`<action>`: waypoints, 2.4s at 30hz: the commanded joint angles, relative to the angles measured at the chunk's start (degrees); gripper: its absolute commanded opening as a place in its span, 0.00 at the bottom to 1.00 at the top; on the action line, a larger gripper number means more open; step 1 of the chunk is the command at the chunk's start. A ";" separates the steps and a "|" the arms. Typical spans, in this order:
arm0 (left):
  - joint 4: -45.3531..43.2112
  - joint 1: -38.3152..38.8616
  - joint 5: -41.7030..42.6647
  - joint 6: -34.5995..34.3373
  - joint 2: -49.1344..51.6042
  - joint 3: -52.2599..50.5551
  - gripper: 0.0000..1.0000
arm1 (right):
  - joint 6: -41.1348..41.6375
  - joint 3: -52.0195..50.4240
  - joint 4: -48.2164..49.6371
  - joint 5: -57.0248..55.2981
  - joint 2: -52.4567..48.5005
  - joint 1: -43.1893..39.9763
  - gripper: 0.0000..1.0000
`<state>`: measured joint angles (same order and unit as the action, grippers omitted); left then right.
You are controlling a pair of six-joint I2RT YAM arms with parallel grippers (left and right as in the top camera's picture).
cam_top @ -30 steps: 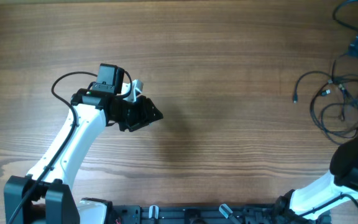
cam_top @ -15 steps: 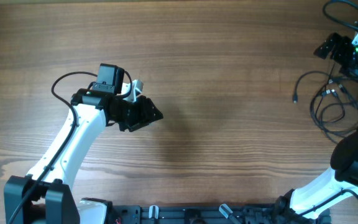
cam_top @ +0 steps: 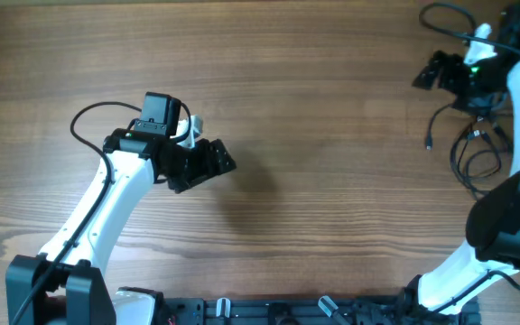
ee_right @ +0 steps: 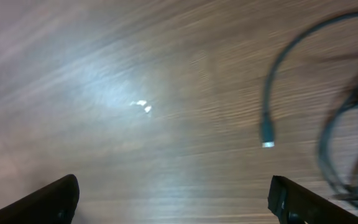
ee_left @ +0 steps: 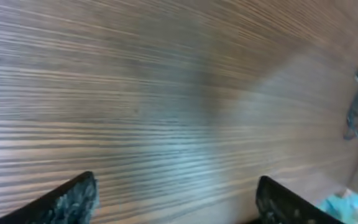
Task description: Untangle cables
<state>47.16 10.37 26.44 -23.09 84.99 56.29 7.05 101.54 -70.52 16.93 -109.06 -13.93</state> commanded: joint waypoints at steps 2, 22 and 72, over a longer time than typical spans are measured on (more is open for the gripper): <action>0.74 -0.11 -18.18 0.37 0.20 -0.11 1.00 | -2.95 -0.72 -3.17 0.26 -1.51 9.53 1.00; 12.94 1.38 -31.15 0.42 -18.56 1.29 1.00 | 3.63 -18.47 2.69 -13.16 29.94 20.41 1.00; 10.29 2.16 -31.45 0.17 -35.50 -5.09 1.00 | 6.88 -45.77 13.64 -17.81 73.35 20.41 1.00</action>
<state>57.56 12.34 -4.47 -23.00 49.45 51.68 13.50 55.83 -57.60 1.21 -37.52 6.59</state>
